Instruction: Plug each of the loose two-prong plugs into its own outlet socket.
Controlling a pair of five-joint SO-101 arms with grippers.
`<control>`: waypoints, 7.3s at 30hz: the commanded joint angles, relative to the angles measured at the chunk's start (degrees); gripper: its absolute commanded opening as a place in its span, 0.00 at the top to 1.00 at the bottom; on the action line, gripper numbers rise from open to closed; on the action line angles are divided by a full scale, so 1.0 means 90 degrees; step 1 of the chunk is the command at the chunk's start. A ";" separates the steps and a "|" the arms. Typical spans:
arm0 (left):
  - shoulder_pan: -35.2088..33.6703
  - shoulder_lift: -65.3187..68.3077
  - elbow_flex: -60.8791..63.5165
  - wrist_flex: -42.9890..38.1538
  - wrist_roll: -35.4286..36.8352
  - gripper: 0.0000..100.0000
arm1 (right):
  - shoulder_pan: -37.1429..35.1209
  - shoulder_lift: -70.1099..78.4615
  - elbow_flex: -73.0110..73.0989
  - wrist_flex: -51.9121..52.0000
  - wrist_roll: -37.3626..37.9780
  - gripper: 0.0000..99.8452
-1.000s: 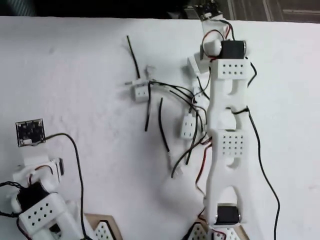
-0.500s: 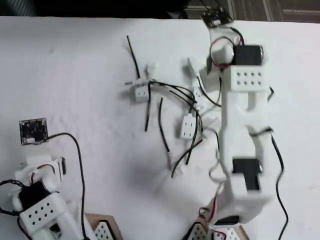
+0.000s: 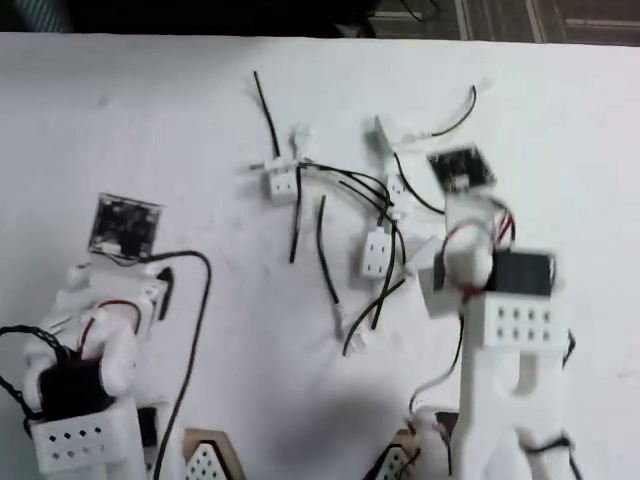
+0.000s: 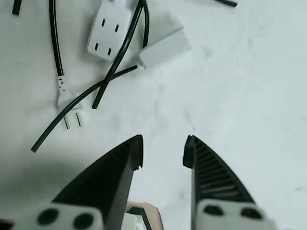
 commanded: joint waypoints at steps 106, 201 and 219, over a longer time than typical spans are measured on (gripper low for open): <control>0.2701 0.7458 -0.2227 -0.0547 -0.0039 0.98 | 0.0464 -0.2017 0.3048 -0.1832 -0.0010 0.86; -0.1792 -0.2232 0.2940 0.0049 -0.0107 0.73 | -0.3287 0.4459 -0.2090 -0.0952 0.0762 0.98; -0.1792 -0.2232 0.2940 0.0078 -0.0117 0.74 | -0.1255 0.2359 -0.2383 0.0513 0.1563 0.98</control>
